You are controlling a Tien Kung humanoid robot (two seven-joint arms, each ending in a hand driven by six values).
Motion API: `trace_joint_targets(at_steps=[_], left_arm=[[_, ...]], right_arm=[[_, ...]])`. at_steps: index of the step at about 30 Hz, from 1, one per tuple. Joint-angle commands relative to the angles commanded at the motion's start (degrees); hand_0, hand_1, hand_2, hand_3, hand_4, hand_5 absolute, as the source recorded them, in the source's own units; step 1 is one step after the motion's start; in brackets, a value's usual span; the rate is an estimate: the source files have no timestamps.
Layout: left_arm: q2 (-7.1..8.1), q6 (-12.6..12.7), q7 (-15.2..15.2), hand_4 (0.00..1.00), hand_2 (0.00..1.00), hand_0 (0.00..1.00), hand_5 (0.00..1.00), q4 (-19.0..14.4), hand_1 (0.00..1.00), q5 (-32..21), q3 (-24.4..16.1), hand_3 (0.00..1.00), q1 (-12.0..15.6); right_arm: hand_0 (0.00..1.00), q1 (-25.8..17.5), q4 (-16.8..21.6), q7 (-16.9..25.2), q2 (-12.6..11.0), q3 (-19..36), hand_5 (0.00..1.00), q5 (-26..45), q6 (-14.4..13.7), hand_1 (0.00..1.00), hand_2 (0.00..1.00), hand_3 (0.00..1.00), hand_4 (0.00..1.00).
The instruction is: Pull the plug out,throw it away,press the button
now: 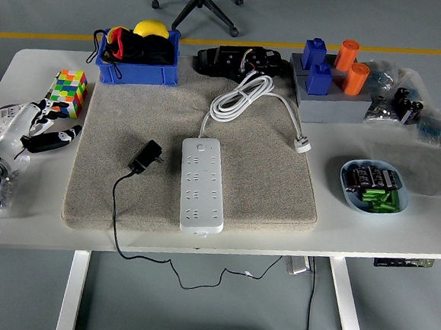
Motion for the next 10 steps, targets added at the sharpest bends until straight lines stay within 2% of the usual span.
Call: trace_joint_targets(at_steps=[10], left_arm=[[0.12, -0.05, 0.13, 0.747, 0.731, 0.800, 0.317, -0.30, 0.790, -0.03, 0.20, 0.800, -0.55]], right_arm=[[0.757, 0.25, 0.00, -0.12, -0.44, -0.33, 0.505, 0.36, 0.05, 0.668, 0.656, 0.621, 0.668]])
